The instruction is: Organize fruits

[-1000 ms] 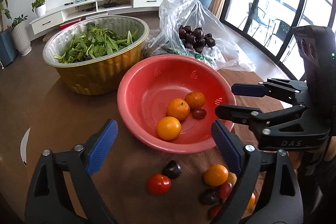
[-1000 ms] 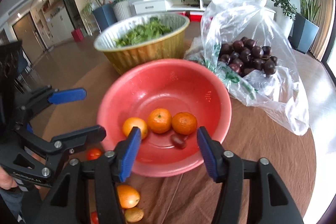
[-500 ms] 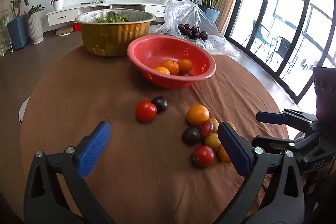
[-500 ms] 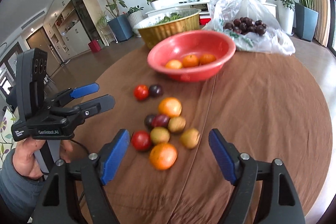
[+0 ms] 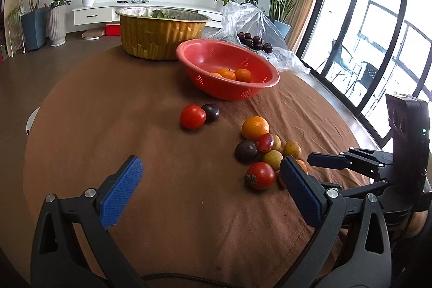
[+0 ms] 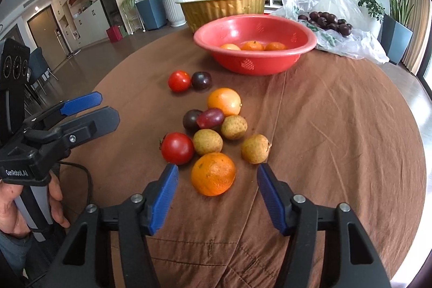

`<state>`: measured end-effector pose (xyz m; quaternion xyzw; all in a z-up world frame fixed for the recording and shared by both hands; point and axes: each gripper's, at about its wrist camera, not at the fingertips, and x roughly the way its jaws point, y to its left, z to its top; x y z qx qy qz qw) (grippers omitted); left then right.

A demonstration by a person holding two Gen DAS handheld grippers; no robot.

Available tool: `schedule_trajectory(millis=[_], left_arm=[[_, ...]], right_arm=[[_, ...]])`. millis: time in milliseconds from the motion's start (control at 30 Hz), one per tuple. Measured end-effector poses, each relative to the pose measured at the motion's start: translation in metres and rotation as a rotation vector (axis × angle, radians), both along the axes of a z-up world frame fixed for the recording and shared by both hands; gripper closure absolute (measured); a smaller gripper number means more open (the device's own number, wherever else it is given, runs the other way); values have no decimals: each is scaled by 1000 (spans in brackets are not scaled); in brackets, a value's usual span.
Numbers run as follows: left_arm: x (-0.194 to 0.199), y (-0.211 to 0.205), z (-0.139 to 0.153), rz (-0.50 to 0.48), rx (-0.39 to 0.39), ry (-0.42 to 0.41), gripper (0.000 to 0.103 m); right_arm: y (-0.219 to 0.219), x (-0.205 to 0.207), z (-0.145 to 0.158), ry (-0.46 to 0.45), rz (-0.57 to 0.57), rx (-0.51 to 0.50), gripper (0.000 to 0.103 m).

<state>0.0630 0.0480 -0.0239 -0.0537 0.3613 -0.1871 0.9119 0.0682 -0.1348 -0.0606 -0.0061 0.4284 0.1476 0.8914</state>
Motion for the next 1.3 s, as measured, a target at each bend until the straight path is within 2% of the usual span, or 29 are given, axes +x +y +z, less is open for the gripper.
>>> schedule_trajectory(millis=[300, 567, 700, 800, 1000, 1233, 1300], left_arm=[[8, -5, -9, -11, 12, 54, 0], [8, -24, -17, -66, 96, 72, 0], [10, -39, -24, -121, 158, 109, 0], [12, -46, -26, -154, 168, 134, 0], [20, -58, -28, -160, 240, 139, 0], [30, -76, -31, -199, 264, 140, 1], [32, -80, -32, -205, 265, 145, 5]], right_arm=[[6, 4, -11, 28, 19, -9, 52], [5, 5, -15, 24, 32, 7, 63], [2, 2, -14, 24, 31, 16, 64], [-6, -2, -8, 9, 19, 52, 64], [-34, -7, 4, -38, -48, 141, 64], [-41, -7, 6, -46, -66, 159, 64], [-41, -8, 7, -51, -62, 161, 64]])
